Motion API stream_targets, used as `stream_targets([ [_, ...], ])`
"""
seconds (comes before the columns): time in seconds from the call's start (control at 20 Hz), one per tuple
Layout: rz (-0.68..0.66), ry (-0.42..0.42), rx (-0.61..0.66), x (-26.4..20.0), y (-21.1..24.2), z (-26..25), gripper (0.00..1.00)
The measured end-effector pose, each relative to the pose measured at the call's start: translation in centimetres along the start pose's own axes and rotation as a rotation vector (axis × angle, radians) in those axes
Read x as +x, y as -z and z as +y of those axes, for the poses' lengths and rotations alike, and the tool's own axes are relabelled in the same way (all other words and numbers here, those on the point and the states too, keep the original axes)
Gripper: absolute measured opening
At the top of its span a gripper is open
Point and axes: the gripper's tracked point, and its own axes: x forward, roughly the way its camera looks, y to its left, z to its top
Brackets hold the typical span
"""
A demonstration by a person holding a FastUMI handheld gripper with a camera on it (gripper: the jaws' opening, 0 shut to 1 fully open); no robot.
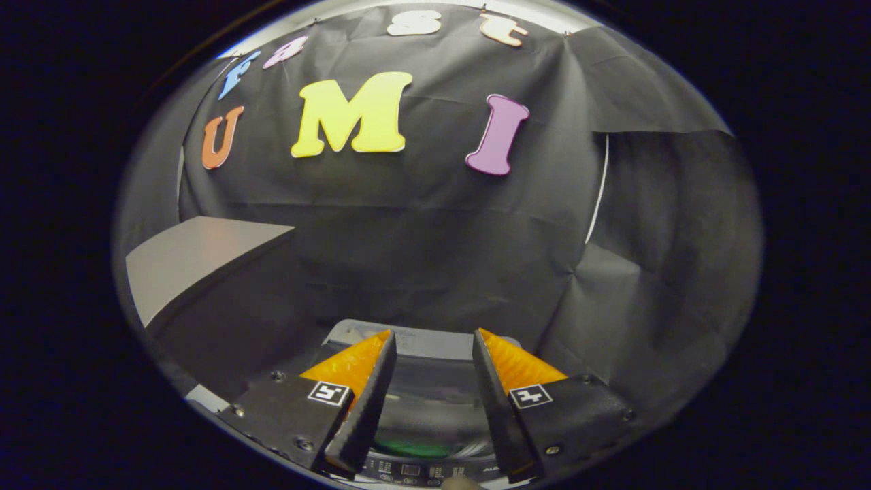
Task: Put the clothes into the washing machine and then close the washing machine lid.
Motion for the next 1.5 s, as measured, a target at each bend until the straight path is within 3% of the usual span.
stream_targets([
  [0.25,-0.036,0.033,0.029,-6.9,-0.6,0.2,0.72],
  [0.6,-0.141,0.053,0.056,-22.7,-0.8,2.5,0.71],
  [0.85,-0.177,0.041,0.092,-32.8,2.1,4.2,0.72],
  [1.2,-0.191,0.000,0.104,-40.7,6.7,5.1,0.72],
  [1.5,-0.216,0.028,0.129,-43.5,7.4,3.8,0.72],
])
